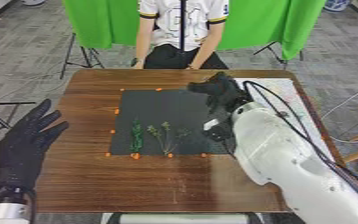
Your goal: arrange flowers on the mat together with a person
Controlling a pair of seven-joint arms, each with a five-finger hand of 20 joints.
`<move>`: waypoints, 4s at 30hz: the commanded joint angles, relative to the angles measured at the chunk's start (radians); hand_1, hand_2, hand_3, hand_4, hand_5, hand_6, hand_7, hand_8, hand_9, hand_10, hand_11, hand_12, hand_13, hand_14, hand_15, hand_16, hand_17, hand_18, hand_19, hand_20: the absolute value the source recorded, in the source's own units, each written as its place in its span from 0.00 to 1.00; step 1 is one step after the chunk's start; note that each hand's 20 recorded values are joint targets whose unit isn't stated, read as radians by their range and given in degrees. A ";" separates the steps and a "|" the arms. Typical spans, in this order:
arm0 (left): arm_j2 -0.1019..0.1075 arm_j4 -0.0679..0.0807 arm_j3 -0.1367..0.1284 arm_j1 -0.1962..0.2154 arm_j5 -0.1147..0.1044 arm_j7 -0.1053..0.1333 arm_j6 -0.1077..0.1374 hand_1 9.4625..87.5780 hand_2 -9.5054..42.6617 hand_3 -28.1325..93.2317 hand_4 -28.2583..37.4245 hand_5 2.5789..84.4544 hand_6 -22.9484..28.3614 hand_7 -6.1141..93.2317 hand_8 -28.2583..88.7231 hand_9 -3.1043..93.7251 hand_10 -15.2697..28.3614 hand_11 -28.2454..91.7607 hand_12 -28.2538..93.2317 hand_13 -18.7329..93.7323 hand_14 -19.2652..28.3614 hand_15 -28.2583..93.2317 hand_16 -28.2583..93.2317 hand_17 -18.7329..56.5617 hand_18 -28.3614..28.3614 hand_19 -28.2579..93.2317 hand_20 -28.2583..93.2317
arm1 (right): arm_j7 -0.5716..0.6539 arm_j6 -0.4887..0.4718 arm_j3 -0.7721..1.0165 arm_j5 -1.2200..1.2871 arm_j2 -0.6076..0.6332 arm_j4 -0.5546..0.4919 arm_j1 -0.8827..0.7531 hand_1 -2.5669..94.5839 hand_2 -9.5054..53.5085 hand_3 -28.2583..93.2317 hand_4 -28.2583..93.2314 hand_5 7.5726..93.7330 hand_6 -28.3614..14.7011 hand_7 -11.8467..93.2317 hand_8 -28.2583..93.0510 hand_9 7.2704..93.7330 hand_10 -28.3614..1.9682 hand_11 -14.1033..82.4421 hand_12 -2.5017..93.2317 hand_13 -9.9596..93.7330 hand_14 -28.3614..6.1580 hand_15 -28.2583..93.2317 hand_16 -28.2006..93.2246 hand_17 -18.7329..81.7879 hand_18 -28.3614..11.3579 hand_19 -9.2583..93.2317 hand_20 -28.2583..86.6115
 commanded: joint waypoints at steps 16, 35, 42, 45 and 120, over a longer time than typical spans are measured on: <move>-0.022 0.031 -0.030 0.058 -0.037 0.088 -0.032 0.08 0.30 0.85 0.00 0.32 0.49 0.16 0.17 0.33 0.66 0.36 0.34 0.34 0.84 0.56 0.21 0.12 0.81 0.51 0.36 | -0.711 0.370 0.417 0.890 0.169 -0.003 -0.508 0.24 0.21 0.80 0.03 0.53 0.57 0.23 0.13 0.55 0.27 0.30 0.18 0.52 0.16 0.64 0.30 0.25 0.00 0.63 0.32; -0.062 0.031 -0.035 0.043 -0.005 0.038 -0.057 0.09 0.30 0.85 0.00 0.33 0.51 0.15 0.17 0.34 0.68 0.37 0.34 0.35 0.85 0.56 0.20 0.17 0.84 0.56 0.38 | -0.736 0.344 0.487 0.906 0.166 -0.013 -0.591 0.23 0.20 0.82 0.02 0.53 0.58 0.23 0.14 0.55 0.30 0.30 0.18 0.51 0.17 0.63 0.32 0.25 0.00 0.60 0.37; -0.060 0.029 -0.034 0.039 -0.006 0.035 -0.057 0.09 0.30 0.85 0.00 0.33 0.51 0.15 0.17 0.34 0.68 0.37 0.33 0.36 0.87 0.59 0.21 0.20 0.89 0.64 0.41 | -0.730 0.344 0.497 0.902 0.160 -0.015 -0.594 0.23 0.20 0.82 0.02 0.53 0.58 0.23 0.14 0.55 0.29 0.30 0.18 0.51 0.17 0.63 0.32 0.25 0.00 0.60 0.38; -0.061 0.030 -0.023 0.026 0.003 0.025 -0.059 0.09 0.30 0.85 0.00 0.33 0.51 0.15 0.17 0.34 0.68 0.37 0.33 0.36 0.87 0.59 0.20 0.20 0.89 0.62 0.41 | -0.733 0.344 0.508 0.910 0.154 -0.017 -0.600 0.23 0.20 0.82 0.02 0.53 0.58 0.24 0.14 0.55 0.29 0.30 0.18 0.51 0.17 0.63 0.32 0.25 0.00 0.60 0.38; -0.002 0.024 0.001 0.042 -0.038 0.072 -0.022 0.12 0.32 0.86 0.00 0.34 0.52 0.16 0.17 0.34 0.68 0.38 0.33 0.35 0.86 0.60 0.20 0.16 0.86 0.60 0.39 | 0.024 0.304 0.179 0.082 0.269 0.137 -0.206 0.34 0.09 0.84 0.05 0.47 0.62 0.22 0.14 0.67 0.26 0.40 0.19 0.68 0.28 0.76 0.32 0.40 0.00 0.74 0.40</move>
